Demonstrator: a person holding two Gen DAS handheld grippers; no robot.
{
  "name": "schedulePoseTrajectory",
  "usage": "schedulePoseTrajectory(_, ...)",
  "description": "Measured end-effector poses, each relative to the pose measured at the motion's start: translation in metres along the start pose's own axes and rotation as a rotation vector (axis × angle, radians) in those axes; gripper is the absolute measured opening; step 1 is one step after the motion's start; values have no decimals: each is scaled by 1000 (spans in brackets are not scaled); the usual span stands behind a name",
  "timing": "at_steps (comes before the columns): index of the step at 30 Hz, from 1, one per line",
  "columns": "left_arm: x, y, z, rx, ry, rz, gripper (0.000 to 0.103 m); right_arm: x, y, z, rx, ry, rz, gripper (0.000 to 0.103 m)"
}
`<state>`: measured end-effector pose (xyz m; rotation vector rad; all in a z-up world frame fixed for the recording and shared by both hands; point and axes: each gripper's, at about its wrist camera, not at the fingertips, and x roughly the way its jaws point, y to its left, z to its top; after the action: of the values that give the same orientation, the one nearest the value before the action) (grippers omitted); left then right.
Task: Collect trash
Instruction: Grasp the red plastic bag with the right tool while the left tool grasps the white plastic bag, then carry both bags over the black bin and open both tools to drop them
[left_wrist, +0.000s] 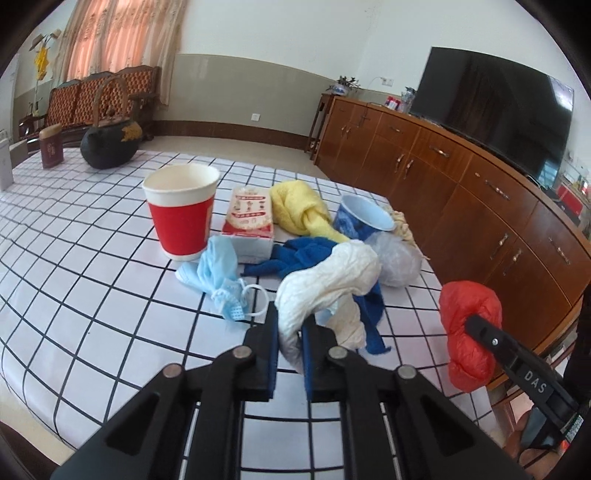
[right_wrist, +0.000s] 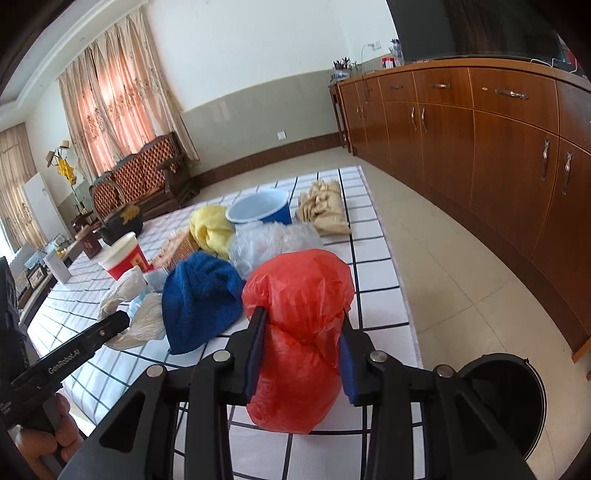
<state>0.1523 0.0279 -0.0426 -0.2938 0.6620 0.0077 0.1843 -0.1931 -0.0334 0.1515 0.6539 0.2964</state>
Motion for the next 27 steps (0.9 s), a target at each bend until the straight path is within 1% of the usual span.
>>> schedulePoseTrajectory(2,-2,-8,-3,18,2,-11,12,-3,-2,0,-1,-3,-4,37)
schedulePoseTrajectory(7,-6,-22,-8,39,2,-26,12,-10,-9,-7,-7,21,-10,37)
schedulePoseTrajectory(10,-12,-28,-10,61,-21,-19,12,-15,-12,-12,-21,27,-12,37)
schedulePoseTrajectory(13,-14,-24,-9,42,-17,-5,12,-21,-18,-14,-14,20,-14,37)
schedulePoseTrajectory(16,-21,-27,-6,58,-32,0,12,-26,-21,-12,1,6,-12,37)
schedulePoseTrajectory(19,-23,-35,-6,76,-31,-17,12,-32,-22,-9,1,-14,-17,37)
schedulePoseTrajectory(22,-23,-48,-10,94,-19,-51,12,-37,-25,-10,12,-24,-24,37)
schedulePoseTrajectory(27,-20,-73,-15,121,1,-103,12,-50,-42,-13,40,-39,-60,37)
